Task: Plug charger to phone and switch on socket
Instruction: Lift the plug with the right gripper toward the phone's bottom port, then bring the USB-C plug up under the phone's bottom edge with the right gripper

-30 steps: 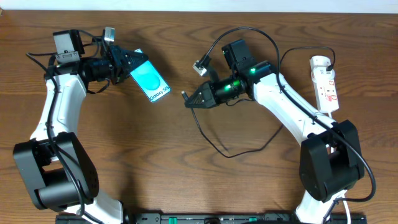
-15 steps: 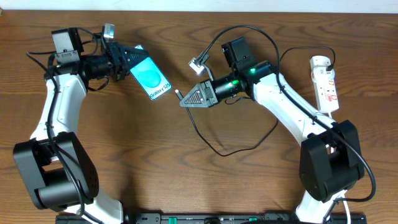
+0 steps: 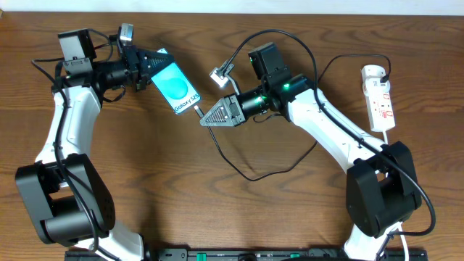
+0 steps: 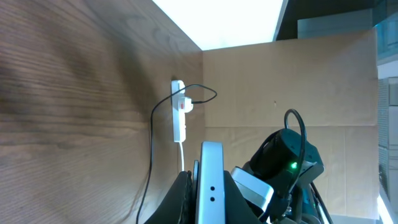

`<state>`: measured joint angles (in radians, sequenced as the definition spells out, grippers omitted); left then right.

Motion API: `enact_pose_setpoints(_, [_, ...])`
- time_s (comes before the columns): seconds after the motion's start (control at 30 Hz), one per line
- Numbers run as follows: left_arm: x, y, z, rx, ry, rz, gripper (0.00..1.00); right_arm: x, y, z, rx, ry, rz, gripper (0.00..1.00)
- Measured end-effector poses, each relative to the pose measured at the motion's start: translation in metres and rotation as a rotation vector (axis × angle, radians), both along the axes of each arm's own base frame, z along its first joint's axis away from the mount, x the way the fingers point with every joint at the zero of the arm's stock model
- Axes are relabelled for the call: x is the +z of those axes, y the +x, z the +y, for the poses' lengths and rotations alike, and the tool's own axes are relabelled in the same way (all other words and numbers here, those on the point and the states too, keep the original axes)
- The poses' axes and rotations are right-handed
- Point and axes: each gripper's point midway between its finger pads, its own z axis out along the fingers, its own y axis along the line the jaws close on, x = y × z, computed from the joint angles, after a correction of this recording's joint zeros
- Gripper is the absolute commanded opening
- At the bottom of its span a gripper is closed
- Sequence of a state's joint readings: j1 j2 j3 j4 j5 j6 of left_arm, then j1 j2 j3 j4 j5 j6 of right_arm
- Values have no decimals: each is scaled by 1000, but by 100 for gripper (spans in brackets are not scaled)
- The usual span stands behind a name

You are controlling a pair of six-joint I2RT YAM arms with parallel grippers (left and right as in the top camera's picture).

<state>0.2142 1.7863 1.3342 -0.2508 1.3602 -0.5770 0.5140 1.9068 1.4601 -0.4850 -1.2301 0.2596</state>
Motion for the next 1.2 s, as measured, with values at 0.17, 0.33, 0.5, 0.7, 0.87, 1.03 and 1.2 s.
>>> enact_pose_setpoints(0.17, [1,0,0,-2,-1,-7,7,0,0,0,-5,-5,9,1])
enact_pose_setpoints(0.33, [6,4,1,2,-2,-32,7,-1,1,0,-9,-11,14,1])
enact_pose_setpoints(0.5, [15,8,1,-3,-24,-57,7,-1,-2,3,-3,-11,10,1])
enact_pose_setpoints(0.7, [16,8,0,-2,-36,-36,7,0,0,4,-6,-5,3,1])
enact_pose_setpoints(0.87, [16,8,0,-1,-38,-30,7,1,1,5,-10,-3,6,1])
enact_pose_setpoints(1.03, [17,6,0,-10,-45,-33,7,5,2,10,-7,12,-10,1])
enact_pose_setpoints(1.2, [18,6,-1,-17,-49,-34,8,6,-2,14,4,14,-11,1])
